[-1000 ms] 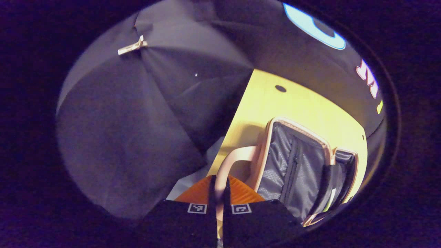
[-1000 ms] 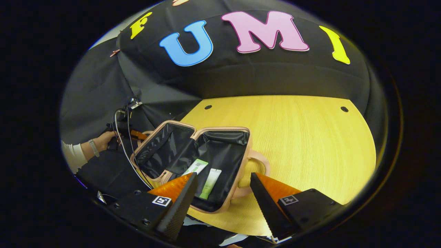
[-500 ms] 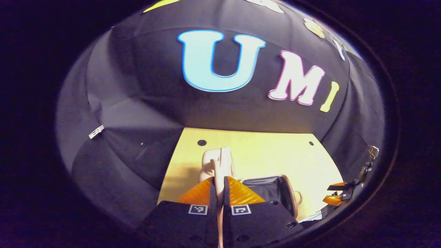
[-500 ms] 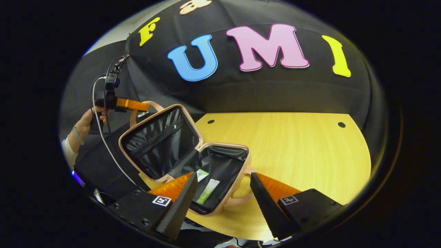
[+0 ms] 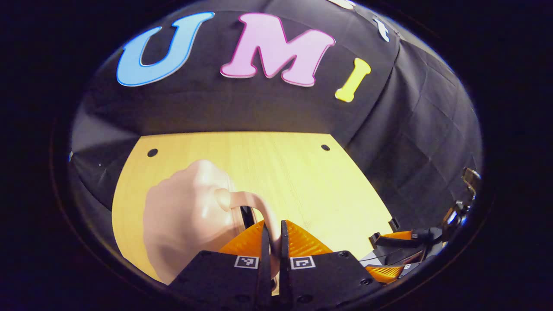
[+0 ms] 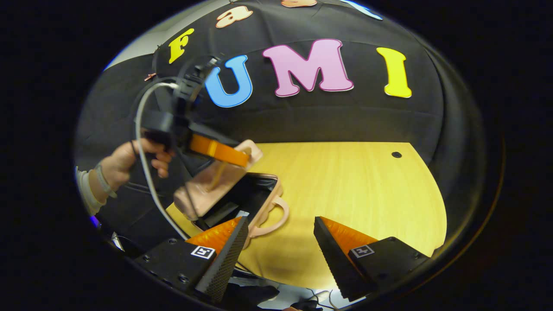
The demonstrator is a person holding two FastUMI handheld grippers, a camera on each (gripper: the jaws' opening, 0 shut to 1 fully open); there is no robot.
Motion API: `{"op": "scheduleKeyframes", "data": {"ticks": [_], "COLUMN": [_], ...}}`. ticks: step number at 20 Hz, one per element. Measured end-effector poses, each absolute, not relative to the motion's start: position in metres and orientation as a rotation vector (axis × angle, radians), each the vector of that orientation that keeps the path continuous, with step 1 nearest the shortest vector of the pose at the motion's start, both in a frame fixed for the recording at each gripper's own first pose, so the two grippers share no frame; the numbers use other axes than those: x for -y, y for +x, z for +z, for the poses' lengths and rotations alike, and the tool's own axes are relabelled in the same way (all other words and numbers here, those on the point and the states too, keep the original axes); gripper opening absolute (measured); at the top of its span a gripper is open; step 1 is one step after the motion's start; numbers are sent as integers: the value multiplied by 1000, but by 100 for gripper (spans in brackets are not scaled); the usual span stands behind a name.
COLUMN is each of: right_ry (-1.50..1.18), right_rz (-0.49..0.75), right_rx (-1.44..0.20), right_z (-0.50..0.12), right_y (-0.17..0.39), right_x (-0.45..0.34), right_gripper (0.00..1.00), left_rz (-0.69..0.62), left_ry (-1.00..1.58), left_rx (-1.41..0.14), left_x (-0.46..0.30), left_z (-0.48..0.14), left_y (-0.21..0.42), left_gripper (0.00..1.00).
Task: First open the suitcase, pack the skin care products into it, and then close the suitcase.
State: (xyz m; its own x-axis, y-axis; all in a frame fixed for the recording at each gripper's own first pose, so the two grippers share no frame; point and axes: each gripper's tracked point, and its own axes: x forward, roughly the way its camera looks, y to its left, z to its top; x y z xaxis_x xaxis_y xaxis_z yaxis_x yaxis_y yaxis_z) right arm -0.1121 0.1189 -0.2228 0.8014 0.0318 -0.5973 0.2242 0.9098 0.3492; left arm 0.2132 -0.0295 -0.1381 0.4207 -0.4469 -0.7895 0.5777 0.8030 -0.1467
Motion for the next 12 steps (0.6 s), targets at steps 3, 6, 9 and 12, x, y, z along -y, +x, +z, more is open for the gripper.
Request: {"op": "scheduleKeyframes", "data": {"ticks": [3, 6, 9, 12], "right_ry": [416, 389, 402, 398], "right_rz": [-140, -149, -130, -116], "right_rx": [-642, -656, -666, -672], "right_z": [-223, -228, -237, -244], "right_y": [-135, -153, -163, -165], "right_x": [-96, -75, -61, -42], "right_gripper": [97, 97, 97, 97], "left_rz": [-580, -535, -488, -468], "left_ry": [195, 258, 320, 292], "left_rx": [-1124, -1178, -1149, -1009], "left_x": [35, 35, 40, 51], "left_z": [-209, -251, -249, -208], "left_y": [196, 191, 192, 197], "left_gripper": [14, 17, 30, 51]}}
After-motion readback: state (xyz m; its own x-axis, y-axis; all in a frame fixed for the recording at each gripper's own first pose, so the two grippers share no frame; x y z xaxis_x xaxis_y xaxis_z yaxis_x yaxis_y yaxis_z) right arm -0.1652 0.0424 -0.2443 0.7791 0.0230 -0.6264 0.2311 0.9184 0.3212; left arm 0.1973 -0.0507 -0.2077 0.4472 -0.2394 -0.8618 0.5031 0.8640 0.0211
